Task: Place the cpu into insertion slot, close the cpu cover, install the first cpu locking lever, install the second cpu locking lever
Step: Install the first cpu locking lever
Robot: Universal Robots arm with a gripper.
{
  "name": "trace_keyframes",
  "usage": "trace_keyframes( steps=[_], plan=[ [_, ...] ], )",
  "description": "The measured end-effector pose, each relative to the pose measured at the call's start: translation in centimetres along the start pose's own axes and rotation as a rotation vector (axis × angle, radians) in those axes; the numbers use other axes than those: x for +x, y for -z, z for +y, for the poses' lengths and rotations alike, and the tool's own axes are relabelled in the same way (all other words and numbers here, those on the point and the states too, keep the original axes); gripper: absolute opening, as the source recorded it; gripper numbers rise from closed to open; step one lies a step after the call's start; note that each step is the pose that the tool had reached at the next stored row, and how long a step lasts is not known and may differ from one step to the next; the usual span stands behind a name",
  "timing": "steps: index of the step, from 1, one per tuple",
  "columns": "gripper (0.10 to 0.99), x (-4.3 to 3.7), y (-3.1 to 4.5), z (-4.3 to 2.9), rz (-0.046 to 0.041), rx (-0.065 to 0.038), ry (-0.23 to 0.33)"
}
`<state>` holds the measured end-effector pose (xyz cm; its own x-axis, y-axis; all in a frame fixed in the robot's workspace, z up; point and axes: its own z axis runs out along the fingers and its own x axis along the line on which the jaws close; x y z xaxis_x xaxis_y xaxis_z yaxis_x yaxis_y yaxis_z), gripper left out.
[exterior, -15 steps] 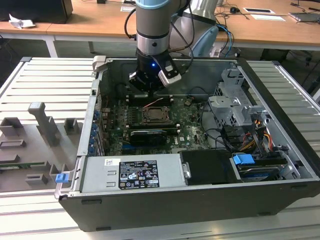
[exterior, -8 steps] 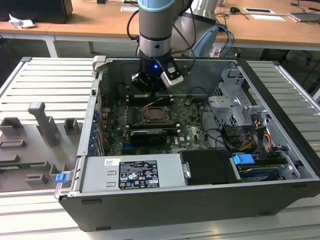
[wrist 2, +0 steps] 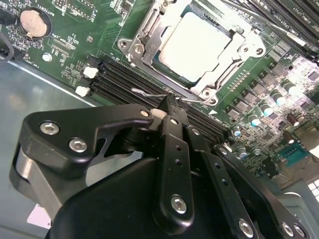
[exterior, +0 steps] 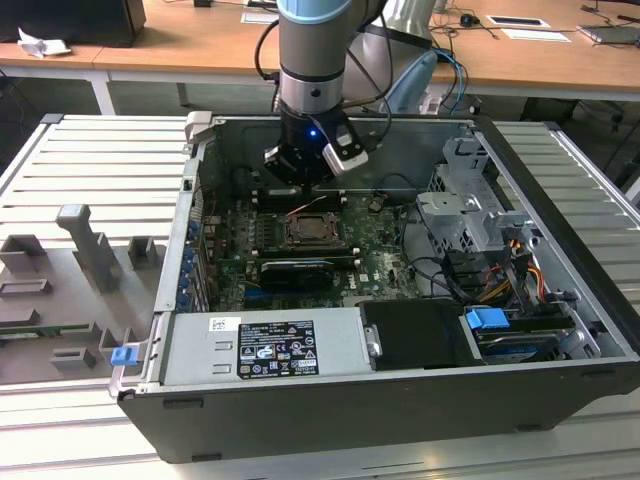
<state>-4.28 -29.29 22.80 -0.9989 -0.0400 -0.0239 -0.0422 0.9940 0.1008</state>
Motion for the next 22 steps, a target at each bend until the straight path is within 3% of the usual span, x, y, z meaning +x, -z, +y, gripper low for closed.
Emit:
trace_keyframes(
  steps=[22],
  plan=[
    [0.106,-1.27,-0.09,0.17,0.0015,0.000,0.015]
  ],
)
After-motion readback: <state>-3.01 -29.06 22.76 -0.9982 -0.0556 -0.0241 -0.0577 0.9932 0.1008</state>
